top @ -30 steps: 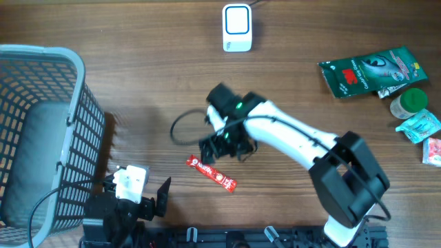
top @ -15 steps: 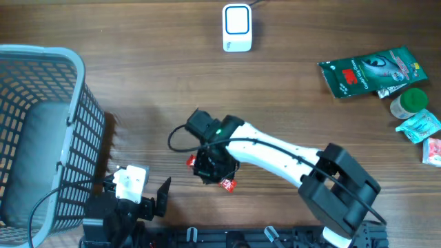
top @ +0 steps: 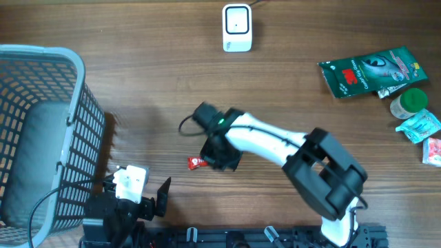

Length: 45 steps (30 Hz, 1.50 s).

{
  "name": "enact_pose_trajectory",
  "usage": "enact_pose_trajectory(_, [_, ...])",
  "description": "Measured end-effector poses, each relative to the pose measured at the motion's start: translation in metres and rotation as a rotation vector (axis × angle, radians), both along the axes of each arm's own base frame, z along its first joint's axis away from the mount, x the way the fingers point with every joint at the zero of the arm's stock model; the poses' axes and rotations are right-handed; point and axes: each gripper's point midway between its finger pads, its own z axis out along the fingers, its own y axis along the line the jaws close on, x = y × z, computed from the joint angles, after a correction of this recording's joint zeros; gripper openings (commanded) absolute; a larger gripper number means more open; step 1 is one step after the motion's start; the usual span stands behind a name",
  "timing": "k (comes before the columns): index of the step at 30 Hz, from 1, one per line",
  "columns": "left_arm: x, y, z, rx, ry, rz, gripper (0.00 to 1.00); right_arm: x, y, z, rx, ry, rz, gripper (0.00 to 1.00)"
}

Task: Scan the item barcode
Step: 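Reach the right gripper to the red Nescafe stick and grasp it, then lift the Nescafe stick and present it to the white scanner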

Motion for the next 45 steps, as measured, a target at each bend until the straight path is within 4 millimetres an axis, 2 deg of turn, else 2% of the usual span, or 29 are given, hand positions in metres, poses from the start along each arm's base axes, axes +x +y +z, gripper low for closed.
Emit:
enact_pose_trajectory(3, [0.0, 0.0, 0.0, 0.0, 0.0, 0.0, 1.0, 0.052, -0.031, 0.001, 0.049, -0.076, -0.001, 0.08])
enact_pose_trajectory(4, [0.0, 0.0, 0.0, 0.0, 0.0, 0.0, 1.0, 0.061, -0.039, 0.001, 0.056, -0.085, 0.001, 0.08])
enact_pose_trajectory(6, [0.0, 0.0, 0.0, 0.0, 0.0, 0.0, 1.0, 0.078, -0.058, 0.002, 0.082, -0.102, 0.008, 0.22])
enact_pose_trajectory(8, [0.0, 0.0, 0.0, 0.0, 0.0, 0.0, 1.0, 0.08, -0.058, 0.005, 0.126, -0.092, 0.022, 0.24])
enact_pose_trajectory(11, [0.0, 0.0, 0.0, 0.0, 0.0, 0.0, 1.0, 0.058, -0.049, 0.008, 0.141, 0.004, -0.004, 0.2])
enact_pose_trajectory(13, [0.0, 0.0, 0.0, 0.0, 0.0, 0.0, 1.0, 0.048, -0.039, 0.01, 0.146, 0.043, -0.041, 0.22])
enact_pose_trajectory(14, [0.0, 0.0, 0.0, 0.0, 0.0, 0.0, 1.0, 0.045, -0.036, 0.011, 0.144, 0.059, -0.068, 0.35])
enact_pose_trajectory(15, [0.0, 0.0, 0.0, 0.0, 0.0, 0.0, 1.0, 0.044, -0.033, 0.013, 0.146, 0.066, -0.087, 0.61])
enact_pose_trajectory(16, [0.0, 0.0, 0.0, 0.0, 0.0, 0.0, 1.0, 0.045, -0.028, 0.019, 0.156, 0.059, -0.11, 0.81])
enact_pose_trajectory(17, [0.0, 0.0, 0.0, 0.0, 0.0, 0.0, 1.0, 0.05, -0.021, 0.025, 0.176, 0.025, -0.12, 0.85])
enact_pose_trajectory(18, [0.0, 0.0, 0.0, 0.0, 0.0, 0.0, 1.0, 0.054, -0.017, 0.028, 0.185, -0.005, -0.118, 0.85])
enact_pose_trajectory(19, [0.0, 0.0, 0.0, 0.0, 0.0, 0.0, 1.0, 0.053, -0.014, 0.03, 0.179, -0.019, -0.121, 0.85])
enact_pose_trajectory(22, [0.0, 0.0, 0.0, 0.0, 0.0, 0.0, 1.0, 0.048, -0.007, 0.025, 0.114, -0.057, -0.141, 0.72])
enact_pose_trajectory(26, [0.0, 0.0, 0.0, 0.0, 0.0, 0.0, 1.0, 0.041, 0.016, 0.016, 0.098, -0.102, -0.162, 0.72])
enact_pose_trajectory(28, [0.0, 0.0, 0.0, 0.0, 0.0, 0.0, 1.0, 0.035, 0.021, 0.008, 0.063, -0.106, -0.173, 0.72])
enact_pose_trajectory(29, [0.0, 0.0, 0.0, 0.0, 0.0, 0.0, 1.0, 0.035, 0.021, 0.007, 0.051, -0.103, -0.183, 0.68])
enact_pose_trajectory(31, [0.0, 0.0, 0.0, 0.0, 0.0, 0.0, 1.0, 0.035, 0.02, 0.005, 0.031, -0.078, -0.211, 0.35])
enact_pose_trajectory(32, [0.0, 0.0, 0.0, 0.0, 0.0, 0.0, 1.0, 0.036, 0.02, 0.004, 0.028, -0.067, -0.222, 0.25])
enact_pose_trajectory(33, [0.0, 0.0, 0.0, 0.0, 0.0, 0.0, 1.0, 0.036, 0.017, 0.002, 0.018, -0.051, -0.235, 0.06])
enact_pose_trajectory(38, [0.0, 0.0, 0.0, 0.0, 0.0, 0.0, 1.0, 0.034, 0.01, 0.0, 0.001, -0.019, -0.246, 0.04])
enact_pose_trajectory(41, [0.0, 0.0, 0.0, 0.0, 0.0, 0.0, 1.0, 0.036, 0.008, 0.001, 0.02, -0.04, -0.163, 0.05])
enact_pose_trajectory(43, [0.0, 0.0, 0.0, 0.0, 0.0, 0.0, 1.0, 0.045, 0.001, 0.003, 0.025, -0.094, -0.087, 0.05])
enact_pose_trajectory(45, [0.0, 0.0, 0.0, 0.0, 0.0, 0.0, 1.0, 0.061, -0.011, 0.015, 0.034, -0.162, -0.048, 0.04])
